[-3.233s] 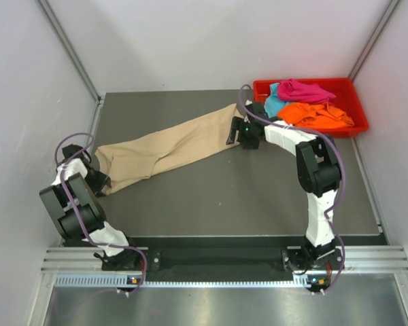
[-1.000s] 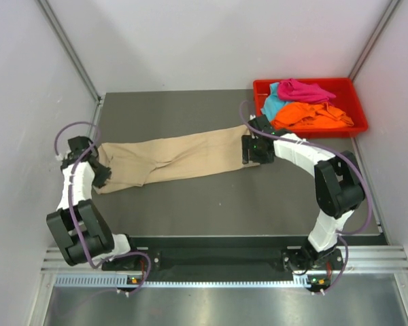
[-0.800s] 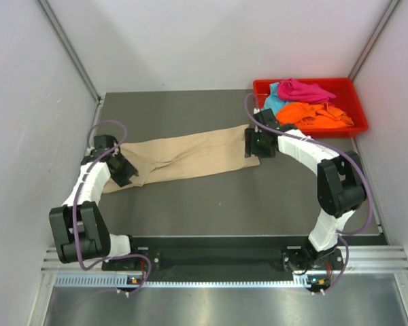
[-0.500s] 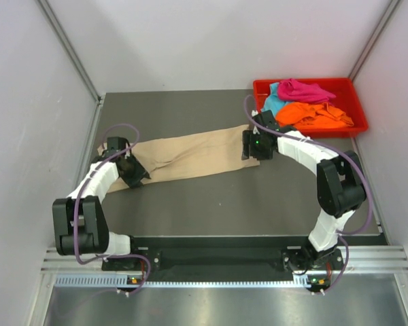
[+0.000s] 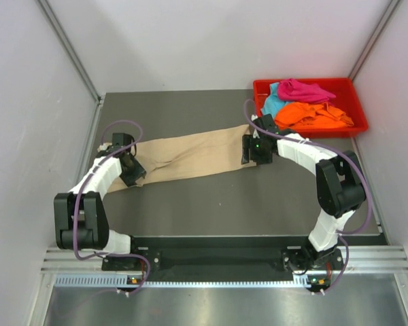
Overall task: Fold and stack the t-shirts
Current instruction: Fold the tshirt
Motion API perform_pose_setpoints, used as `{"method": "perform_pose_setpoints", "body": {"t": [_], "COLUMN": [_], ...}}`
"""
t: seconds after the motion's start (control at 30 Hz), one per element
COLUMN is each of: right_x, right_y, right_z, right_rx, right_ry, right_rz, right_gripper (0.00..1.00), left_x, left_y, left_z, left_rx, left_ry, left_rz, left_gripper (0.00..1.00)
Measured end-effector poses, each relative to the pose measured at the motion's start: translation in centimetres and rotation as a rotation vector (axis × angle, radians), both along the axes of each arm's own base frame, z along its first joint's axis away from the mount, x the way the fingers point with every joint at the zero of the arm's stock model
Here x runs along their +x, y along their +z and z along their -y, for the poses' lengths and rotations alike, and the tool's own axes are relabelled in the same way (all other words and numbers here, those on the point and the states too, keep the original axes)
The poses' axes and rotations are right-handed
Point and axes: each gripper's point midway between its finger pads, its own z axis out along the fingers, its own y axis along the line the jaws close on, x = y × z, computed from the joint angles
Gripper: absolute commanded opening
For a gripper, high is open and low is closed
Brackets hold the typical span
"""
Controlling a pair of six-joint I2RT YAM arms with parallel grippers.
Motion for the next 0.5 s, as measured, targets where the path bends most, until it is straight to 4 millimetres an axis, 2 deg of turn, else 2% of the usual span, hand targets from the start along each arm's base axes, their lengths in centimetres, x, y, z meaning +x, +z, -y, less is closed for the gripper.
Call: {"method": "perform_pose_setpoints", "body": {"t": [0.17,0.27,0.3,0.43,0.5], "right_x": [0.0,0.0,0.0,0.1,0.2], "right_y": [0.0,-0.1,-0.1,0.0,0.1], "right_z": [-0.1,-0.2,-0.2,-0.4,-0.4], "right_rx": [0.008,0.013,0.014,0.02,0.024], "right_ry": [0.002,0.003,0.003,0.004,0.001], "right_rz": [0.001,0.001,0.001,0.007,0.01], "right_gripper": [0.63,0.63,0.63,0.63,0.63], "left_x": [-0.2,-0.3,-0.3,-0.3,-0.2], "left_y": [-0.8,-1.2,-1.2,-1.2,-1.1], "left_z": [-0.2,-0.2,-0.2,-0.3,-0.3], "left_rx": [0.01,0.008,0.008,0.011,0.013], "left_ry": [0.006,0.009,0.011,0.018,0.02], "left_rz": [-0.034,-0.048,-0.048,-0.047,-0.043], "left_gripper": [0.41,0.36,0.26,0.08,0.04]}}
